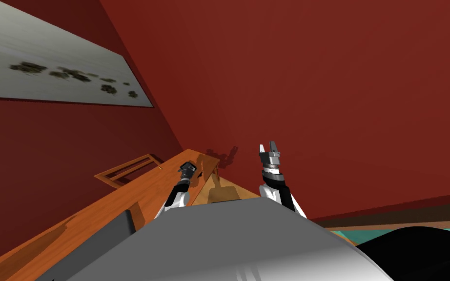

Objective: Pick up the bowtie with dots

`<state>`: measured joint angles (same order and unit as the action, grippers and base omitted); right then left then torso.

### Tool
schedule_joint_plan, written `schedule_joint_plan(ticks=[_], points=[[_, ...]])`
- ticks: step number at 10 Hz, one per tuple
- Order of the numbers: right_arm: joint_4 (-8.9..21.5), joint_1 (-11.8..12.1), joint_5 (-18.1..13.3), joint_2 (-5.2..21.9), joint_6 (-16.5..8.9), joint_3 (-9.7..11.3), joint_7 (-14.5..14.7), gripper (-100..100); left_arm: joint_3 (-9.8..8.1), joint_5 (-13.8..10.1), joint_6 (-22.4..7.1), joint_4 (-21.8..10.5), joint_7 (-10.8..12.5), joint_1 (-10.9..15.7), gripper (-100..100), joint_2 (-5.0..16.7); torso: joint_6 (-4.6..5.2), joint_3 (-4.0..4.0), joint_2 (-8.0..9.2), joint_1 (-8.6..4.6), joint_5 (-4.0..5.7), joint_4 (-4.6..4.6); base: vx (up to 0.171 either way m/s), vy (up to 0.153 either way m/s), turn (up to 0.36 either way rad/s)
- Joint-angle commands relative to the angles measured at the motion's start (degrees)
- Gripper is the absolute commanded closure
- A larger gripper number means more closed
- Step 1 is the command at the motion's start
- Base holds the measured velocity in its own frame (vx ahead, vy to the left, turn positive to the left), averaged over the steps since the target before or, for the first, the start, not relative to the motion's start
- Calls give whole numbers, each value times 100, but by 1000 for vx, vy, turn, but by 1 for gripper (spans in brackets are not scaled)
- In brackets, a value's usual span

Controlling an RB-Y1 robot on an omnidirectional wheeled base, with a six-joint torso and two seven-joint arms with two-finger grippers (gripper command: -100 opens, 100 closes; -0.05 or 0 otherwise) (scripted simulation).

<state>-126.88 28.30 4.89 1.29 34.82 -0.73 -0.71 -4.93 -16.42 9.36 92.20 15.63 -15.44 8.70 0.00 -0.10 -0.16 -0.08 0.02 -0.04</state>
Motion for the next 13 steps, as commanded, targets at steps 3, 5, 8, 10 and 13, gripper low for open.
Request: schedule_joint_plan(ticks=[3, 5, 8, 10, 13], points=[[0, 0, 0, 0, 0, 0, 0, 0, -110, -237, -273, -534, 224, 279, -100, -58, 1, 0, 0, 0, 1, 0, 39, -35, 47], [0, 0, 0, 0, 0, 0, 0, 0, -193, -424, -492, -883, 395, 494, -100, -119, 0, -1, -3, -4, 1, 0, 54, -56, 78], [0, 0, 0, 0, 0, 0, 0, 0, -275, -609, -710, -1322, 564, 707, -100, -173, 0, 1, 2, -5, 2, 0, 37, -48, 42], [0, 0, 0, 0, 0, 0, 0, 0, -316, -698, -815, -1534, 646, 810, -100, -196, 0, -3, -6, -6, 2, -1, 48, -40, 39], [0, 0, 0, 0, 0, 0, 0, 0, -438, -947, -1113, -2088, 874, 1082, -100, -243, 0, -1, -1, 1, 1, 0, 43, -31, 61]])
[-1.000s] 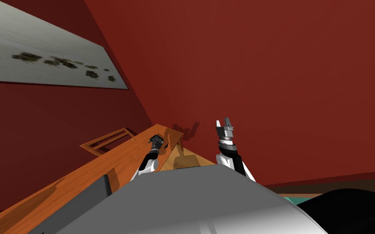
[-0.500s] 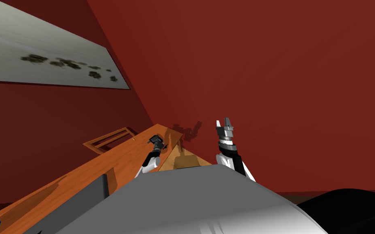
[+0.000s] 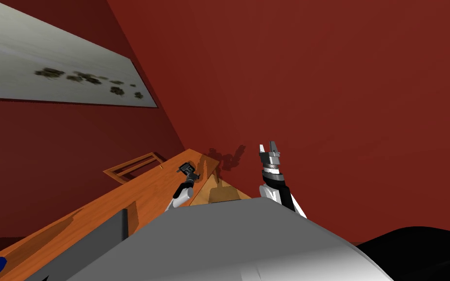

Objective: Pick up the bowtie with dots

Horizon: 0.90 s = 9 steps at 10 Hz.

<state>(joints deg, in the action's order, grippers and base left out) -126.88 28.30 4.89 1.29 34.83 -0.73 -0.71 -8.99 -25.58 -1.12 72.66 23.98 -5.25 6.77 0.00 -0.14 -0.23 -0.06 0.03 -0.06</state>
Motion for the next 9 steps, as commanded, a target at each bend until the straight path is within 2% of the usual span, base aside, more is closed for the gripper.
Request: schedule_joint_plan(ticks=[1, 6, 8, 9], points=[[0, 0, 0, 0, 0, 0, 0, 0, -71, -104, -154, -286, 106, 137, -100, -60, 0, 0, 0, 0, 0, 0, 65, -37, 56], [0, 0, 0, 0, 0, 0, 0, 0, -224, -358, -506, -994, 344, 327, -100, -148, 0, 1, 2, 13, -3, 0, 54, -6, 50], [0, -1, 0, 0, 0, 0, 0, 0, -252, -395, -593, -1181, 380, 298, -100, -217, 0, 4, 8, 15, -3, 1, 35, 8, 23], [0, -1, 0, 0, 0, 0, 0, 0, -218, -417, -549, -1194, 381, 350, -100, -153, 1, 4, 9, 15, -4, 1, 16, 3, 2]])
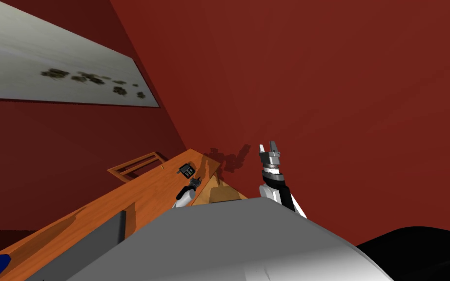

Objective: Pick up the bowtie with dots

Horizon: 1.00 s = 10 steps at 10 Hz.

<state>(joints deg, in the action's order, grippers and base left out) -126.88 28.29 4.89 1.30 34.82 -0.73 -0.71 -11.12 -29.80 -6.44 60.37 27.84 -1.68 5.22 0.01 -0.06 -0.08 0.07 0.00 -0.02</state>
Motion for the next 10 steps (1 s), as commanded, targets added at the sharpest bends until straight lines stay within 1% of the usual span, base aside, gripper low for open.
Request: schedule_joint_plan(ticks=[1, 2, 4, 5, 6, 10], points=[[0, 0, 0, 0, 0, 0, 0, 0, 0, 0, 0, 0, 0, 0, 0, 0, 0, 0, 0, 0, 0, 0, 0, 0, 0], [0, 0, 0, 0, 0, 0, 0, 0, 27, 21, 174, -133, -26, 1, -100, -82, 0, 3, 5, -1, 0, 1, 49, 38, -25], [0, 1, 0, 1, 0, -1, 0, 0, 50, 37, 315, -243, -47, 2, -100, -148, 0, -10, -18, 21, -4, -3, 83, 65, -19], [0, 1, 0, 1, 0, -1, 0, 0, 22, 49, 238, -182, -46, -2, -100, -144, 0, -12, -22, 21, -5, -4, 35, 24, -5], [0, 0, 0, 0, 0, 0, 0, 0, 23, 50, 257, -189, -49, 0, 100, -147, 0, -6, -9, 10, -3, -2, 7, 5, 0], [0, 0, 0, 0, 0, 0, 0, 0, 24, 55, 255, -187, -56, 2, 100, -142, -2, 4, 8, 3, -5, 1, 0, -1, -3]])
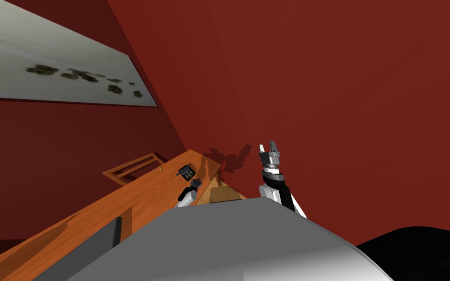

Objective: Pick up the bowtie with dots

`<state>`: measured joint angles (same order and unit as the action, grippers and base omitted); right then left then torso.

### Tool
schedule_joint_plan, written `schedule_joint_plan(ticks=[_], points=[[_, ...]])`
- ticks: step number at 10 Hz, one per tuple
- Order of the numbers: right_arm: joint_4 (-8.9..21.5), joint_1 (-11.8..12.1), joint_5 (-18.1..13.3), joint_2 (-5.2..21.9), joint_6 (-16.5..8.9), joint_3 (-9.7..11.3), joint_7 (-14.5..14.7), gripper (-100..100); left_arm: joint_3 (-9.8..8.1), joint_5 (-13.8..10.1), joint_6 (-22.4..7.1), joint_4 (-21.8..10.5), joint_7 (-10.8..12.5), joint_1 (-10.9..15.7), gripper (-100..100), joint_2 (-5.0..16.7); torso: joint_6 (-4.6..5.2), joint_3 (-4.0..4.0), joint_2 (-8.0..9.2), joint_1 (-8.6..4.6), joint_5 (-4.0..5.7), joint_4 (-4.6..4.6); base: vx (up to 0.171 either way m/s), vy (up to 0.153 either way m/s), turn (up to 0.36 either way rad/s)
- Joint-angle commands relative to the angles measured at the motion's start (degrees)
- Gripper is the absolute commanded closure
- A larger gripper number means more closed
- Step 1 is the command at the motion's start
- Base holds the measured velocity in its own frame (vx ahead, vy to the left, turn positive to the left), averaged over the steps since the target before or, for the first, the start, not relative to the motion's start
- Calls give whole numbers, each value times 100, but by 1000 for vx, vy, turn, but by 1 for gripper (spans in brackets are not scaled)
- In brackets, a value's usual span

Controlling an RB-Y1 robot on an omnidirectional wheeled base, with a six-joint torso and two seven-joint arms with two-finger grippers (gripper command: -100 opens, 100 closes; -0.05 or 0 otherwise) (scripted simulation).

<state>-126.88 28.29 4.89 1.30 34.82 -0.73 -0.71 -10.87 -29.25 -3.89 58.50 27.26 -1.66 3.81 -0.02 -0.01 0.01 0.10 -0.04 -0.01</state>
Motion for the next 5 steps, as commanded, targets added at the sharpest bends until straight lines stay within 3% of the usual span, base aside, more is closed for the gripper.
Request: schedule_joint_plan(ticks=[1, 2, 4, 5], points=[[0, 0, 0, 0, 0, 0, 0, 0, 0, 0, 0, 0, 0, 0, 0, 0, 0, 0, 0, 0, 0, 0, 0, 0, 0], [0, 0, 0, 0, 0, 0, 0, 0, -14, -47, -186, 136, 47, -2, 100, 109, 0, 0, 0, 0, 0, 0, -55, -55, 23], [0, -1, 0, -1, 0, 1, 0, 0, -40, -24, -191, 163, 31, 3, 100, 90, -3, 21, 40, -26, 4, 5, -85, -55, 28], [0, -1, 0, 0, 0, 0, 0, 0, -43, -25, -218, 171, 36, -2, 0, 94, 0, 17, 29, -16, 3, 6, -10, -6, 0]])
